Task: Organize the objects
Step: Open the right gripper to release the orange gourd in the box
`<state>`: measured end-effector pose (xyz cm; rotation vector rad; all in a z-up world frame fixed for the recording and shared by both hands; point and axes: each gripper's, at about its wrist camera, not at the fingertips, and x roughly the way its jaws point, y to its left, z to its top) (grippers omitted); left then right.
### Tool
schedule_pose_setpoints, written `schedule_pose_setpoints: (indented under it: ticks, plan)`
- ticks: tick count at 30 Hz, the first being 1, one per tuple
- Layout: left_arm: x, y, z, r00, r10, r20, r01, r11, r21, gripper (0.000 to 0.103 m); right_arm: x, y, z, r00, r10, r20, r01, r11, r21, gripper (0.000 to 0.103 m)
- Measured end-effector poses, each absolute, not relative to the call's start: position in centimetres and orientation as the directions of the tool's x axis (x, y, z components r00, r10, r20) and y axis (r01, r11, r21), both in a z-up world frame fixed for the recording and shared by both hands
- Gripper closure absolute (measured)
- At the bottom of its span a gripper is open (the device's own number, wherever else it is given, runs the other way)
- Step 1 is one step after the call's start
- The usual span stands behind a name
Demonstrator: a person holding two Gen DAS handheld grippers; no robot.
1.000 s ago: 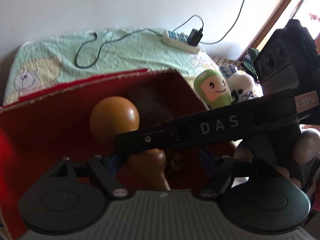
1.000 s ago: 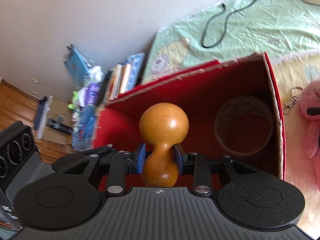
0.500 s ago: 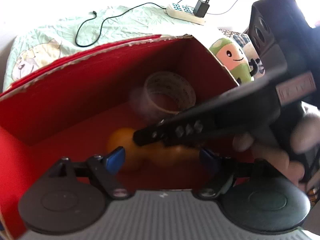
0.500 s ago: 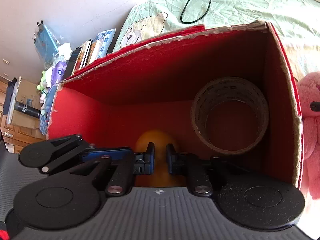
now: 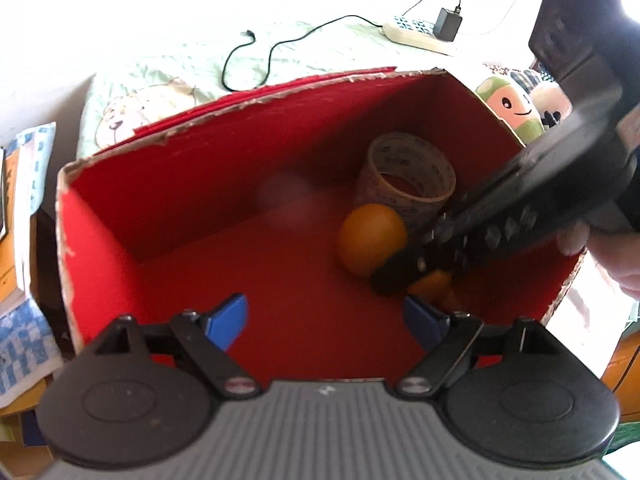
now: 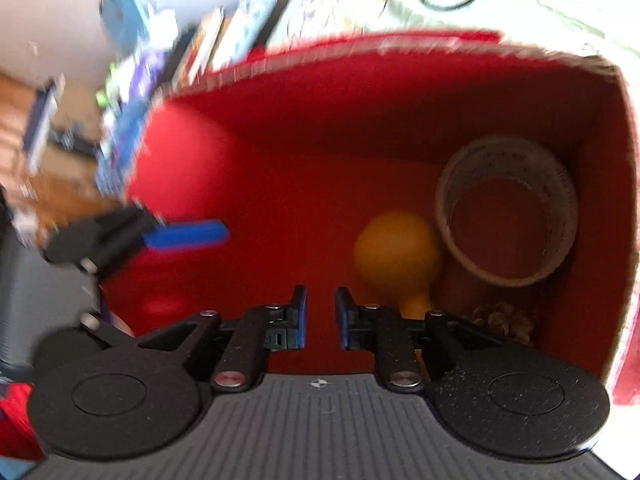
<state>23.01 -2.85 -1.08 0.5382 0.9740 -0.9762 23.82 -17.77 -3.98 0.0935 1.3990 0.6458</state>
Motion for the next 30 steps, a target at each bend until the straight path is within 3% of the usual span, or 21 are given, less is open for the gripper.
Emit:
schedule_pose_setpoints:
  ticks: [5, 9, 15, 26, 30]
  plan:
    - [22.9, -3.2, -1.1, 0.241, -0.427, -0.872, 0.873, 0.488, 0.002, 0.018, 24.5, -16.5, -5.5, 0.040, 0.390, -0.920, -0.360, 0.865, 0.351, 0.088]
    - [23.0, -3.6, -1.1, 0.252, -0.410, -0.876, 0.867, 0.498, 0.016, 0.017, 25.7, -16.3, -5.8, 0.120, 0.339, -0.933, -0.322, 0.902, 0.287, 0.082]
    - [23.3, -4.8, -1.2, 0.294, -0.372, -0.881, 0.851, 0.521, 0.064, 0.014, 26.3, -18.0, -5.9, 0.163, 0.393, -0.905, -0.222, 0.908, 0.355, 0.083]
    - [23.2, -6.4, -1.6, 0.392, -0.298, -0.870, 0.824, 0.534, 0.189, 0.012, 25.8, -19.1, -5.6, 0.238, 0.433, -0.869, -0.226, 0.895, 0.384, 0.082]
    - [23.6, -6.5, -1.9, 0.381, -0.291, -0.878, 0.820, 0.545, 0.175, 0.013, 25.5, -18.9, -5.2, 0.283, 0.414, -0.865, -0.247, 0.903, 0.351, 0.082]
